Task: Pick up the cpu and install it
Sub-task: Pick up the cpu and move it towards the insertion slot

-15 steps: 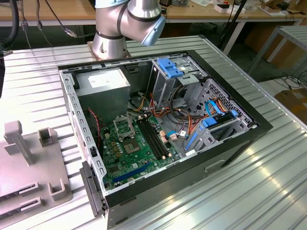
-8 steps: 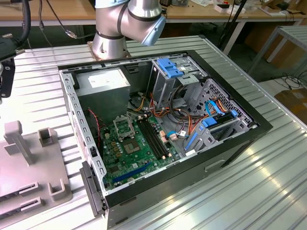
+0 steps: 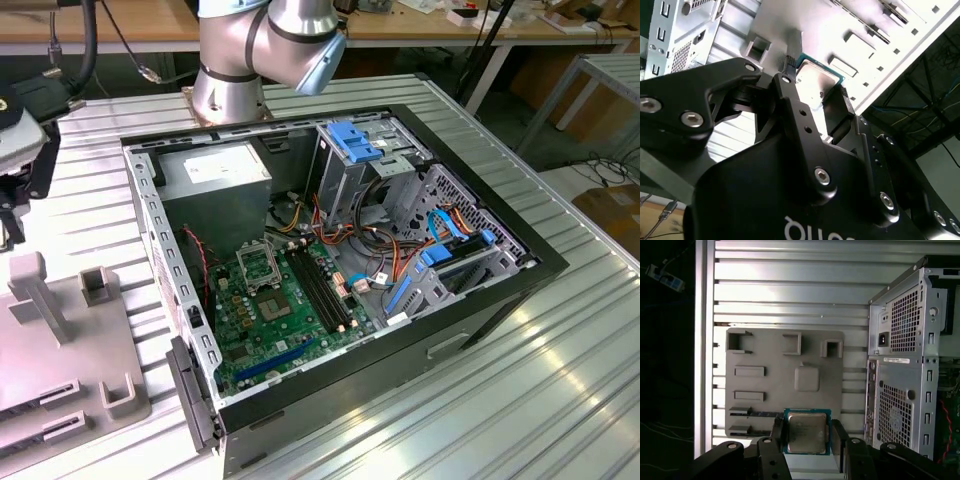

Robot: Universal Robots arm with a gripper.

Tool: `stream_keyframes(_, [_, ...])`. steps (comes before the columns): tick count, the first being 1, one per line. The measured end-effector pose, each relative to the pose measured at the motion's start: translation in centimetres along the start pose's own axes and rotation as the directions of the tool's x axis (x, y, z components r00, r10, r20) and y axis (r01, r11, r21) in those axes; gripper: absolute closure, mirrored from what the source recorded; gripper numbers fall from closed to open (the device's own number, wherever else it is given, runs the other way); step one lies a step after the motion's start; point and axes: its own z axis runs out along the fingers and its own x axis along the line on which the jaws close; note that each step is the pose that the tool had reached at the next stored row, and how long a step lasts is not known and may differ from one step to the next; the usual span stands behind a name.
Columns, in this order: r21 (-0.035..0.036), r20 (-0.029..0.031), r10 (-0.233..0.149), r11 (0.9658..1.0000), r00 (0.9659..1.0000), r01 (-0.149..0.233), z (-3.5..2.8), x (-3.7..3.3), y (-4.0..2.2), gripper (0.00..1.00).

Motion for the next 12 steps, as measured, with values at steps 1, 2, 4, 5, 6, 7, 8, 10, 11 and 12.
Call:
stream_keyframes(1, [0.0000,0.0000,0.000,1.0000,1.0000,0.000,-0.05,-1.16,-0.03,0.53])
stream_keyframes(2, [0.0001,0.0000,0.000,1.0000,1.0000,0.000,-0.07,-1.84,-0.05,0.53])
stream_keyframes(4, [0.0001,0.0000,0.000,1.0000,1.0000,0.000,-0.08,-2.23,-0.06,0.53])
stream_keyframes(5, [0.0001,0.0000,0.000,1.0000,1.0000,0.000,-0.09,-2.35,-0.06,0.53])
stream_keyframes(6, [0.0002,-0.0001,0.000,1.0000,1.0000,0.000,-0.10,-2.54,-0.07,0.53])
stream_keyframes(7, [0.0002,-0.0001,0.000,1.0000,1.0000,0.000,-0.11,-2.68,-0.07,0.53])
stream_keyframes(8, [0.0002,0.0000,0.000,1.0000,1.0000,0.000,-0.12,-2.91,-0.08,0.53])
stream_keyframes(10, [0.0001,0.0000,0.000,1.0000,1.0000,0.000,-0.13,-3.30,-0.09,0.53])
stream_keyframes(11, [0.0001,0.0000,0.000,1.0000,1.0000,0.000,-0.13,-3.47,-0.10,0.53])
stream_keyframes(12, [0.0001,0.0000,0.000,1.0000,1.0000,0.000,-0.14,-3.62,-0.10,0.53])
